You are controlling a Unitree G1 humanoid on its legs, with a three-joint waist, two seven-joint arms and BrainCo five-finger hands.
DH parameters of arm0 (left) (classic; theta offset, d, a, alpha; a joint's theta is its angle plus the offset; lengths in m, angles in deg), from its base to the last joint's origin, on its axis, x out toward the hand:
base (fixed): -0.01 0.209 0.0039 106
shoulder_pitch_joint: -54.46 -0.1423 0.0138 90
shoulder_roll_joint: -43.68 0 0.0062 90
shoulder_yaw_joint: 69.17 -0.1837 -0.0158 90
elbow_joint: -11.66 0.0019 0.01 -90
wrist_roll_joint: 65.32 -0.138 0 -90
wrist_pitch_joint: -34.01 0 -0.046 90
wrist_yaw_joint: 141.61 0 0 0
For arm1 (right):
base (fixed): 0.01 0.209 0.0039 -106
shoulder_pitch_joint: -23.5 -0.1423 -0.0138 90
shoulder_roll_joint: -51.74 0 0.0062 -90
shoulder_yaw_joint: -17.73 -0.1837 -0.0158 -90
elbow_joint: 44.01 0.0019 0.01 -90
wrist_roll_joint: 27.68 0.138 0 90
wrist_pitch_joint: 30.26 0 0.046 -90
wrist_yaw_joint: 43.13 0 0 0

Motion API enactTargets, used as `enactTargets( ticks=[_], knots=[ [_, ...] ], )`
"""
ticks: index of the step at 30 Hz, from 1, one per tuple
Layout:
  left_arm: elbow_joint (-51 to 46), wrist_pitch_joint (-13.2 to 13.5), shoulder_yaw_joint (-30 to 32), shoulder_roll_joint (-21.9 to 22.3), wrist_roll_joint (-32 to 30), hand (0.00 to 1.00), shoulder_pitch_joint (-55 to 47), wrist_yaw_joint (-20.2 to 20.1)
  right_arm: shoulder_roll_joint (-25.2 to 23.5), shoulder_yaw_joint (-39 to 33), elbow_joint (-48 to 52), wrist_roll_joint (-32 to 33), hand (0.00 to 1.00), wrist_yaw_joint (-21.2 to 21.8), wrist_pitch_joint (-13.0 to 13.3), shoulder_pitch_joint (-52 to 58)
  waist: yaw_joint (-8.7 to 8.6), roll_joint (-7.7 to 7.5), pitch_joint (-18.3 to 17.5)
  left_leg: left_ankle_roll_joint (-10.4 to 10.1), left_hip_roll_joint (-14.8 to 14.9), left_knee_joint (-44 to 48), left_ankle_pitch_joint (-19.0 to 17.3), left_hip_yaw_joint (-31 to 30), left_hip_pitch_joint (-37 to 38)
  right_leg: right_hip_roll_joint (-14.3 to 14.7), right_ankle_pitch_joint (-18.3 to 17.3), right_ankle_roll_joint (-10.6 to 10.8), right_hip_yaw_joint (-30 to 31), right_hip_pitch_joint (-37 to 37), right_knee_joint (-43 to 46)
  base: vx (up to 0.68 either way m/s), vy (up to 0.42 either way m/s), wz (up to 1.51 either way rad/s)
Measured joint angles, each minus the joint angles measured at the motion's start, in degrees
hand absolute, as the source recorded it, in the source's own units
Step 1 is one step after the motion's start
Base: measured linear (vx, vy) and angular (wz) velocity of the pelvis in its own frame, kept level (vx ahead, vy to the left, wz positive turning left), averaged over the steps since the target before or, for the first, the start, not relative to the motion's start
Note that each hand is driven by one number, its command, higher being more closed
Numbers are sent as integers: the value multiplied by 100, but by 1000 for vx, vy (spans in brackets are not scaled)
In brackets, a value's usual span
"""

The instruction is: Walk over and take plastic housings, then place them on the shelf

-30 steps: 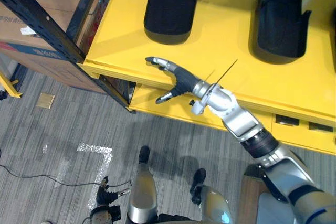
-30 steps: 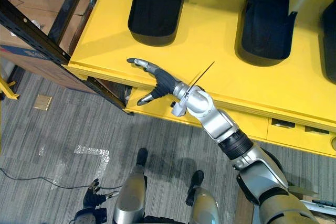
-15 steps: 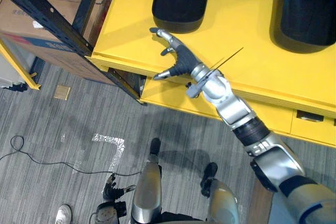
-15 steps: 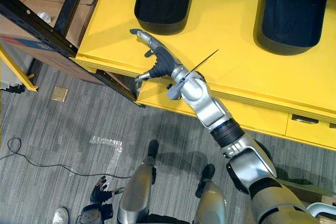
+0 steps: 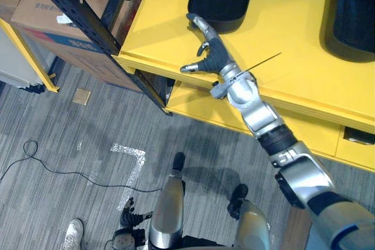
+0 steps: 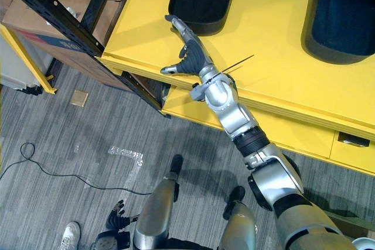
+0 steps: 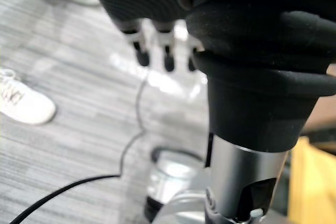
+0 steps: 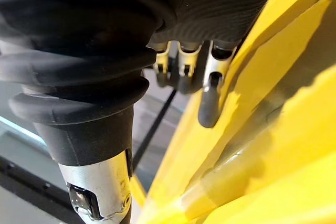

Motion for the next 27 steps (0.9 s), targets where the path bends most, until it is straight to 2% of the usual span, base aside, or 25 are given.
enactTargets(
  ticks=[7, 11, 13, 15, 20, 24, 27],
  knots=[
    [6, 44, 11, 2, -9, 0, -26, -1, 58, -5, -32, 6, 0, -33, 36, 28, -18, 2, 0, -4, 15, -59, 4, 76, 200, 4, 3, 1, 60, 127, -21, -6, -5, -5],
    [2, 68, 20, 10, -4, 0, -87, 0, 93, -363, 1382, -16, 0, -645, 340, 394, -181, 1, 0, -3, 23, -120, 4, 145, 340, 28, 46, 41, 125, 257, -146, 9, -6, -7],
    [-7, 66, 29, 11, 0, 0, -118, 4, 94, -578, 1889, -79, 0, -925, 355, 537, -197, -5, -2, -2, 49, -171, 2, 237, 443, 45, 84, 45, 168, 323, -237, 25, -4, -20],
    [-7, 56, 71, 36, 4, 0, -135, 50, 87, -968, 2518, -84, 0, -1393, 220, 772, -251, -10, -5, -1, 73, -263, 2, 369, 577, 86, 169, 52, 297, 390, -366, 37, 0, -29],
    [-1, 57, 179, 53, 13, 0, -217, 80, 62, -1426, 2626, 60, 0, -1871, -201, 1146, -412, -22, -7, -2, 114, -314, 1, 463, 662, 144, 261, 53, 376, 443, -499, 17, -3, -12],
    [-1, 64, 221, 75, 18, 0, -248, 90, -104, -1432, 2619, 264, 0, -1839, -340, 1184, -415, -32, -3, -8, 181, -389, 5, 569, 764, 205, 297, 34, 455, 467, -553, 0, -13, -13],
    [19, 63, 233, 93, 42, 0, -255, 139, -159, -1442, 2480, 307, 0, -1575, -574, 1185, -417, -40, -7, -35, 187, -475, 35, 569, 817, 212, 294, 31, 449, 487, -558, -1, -5, -1]
  ],
)
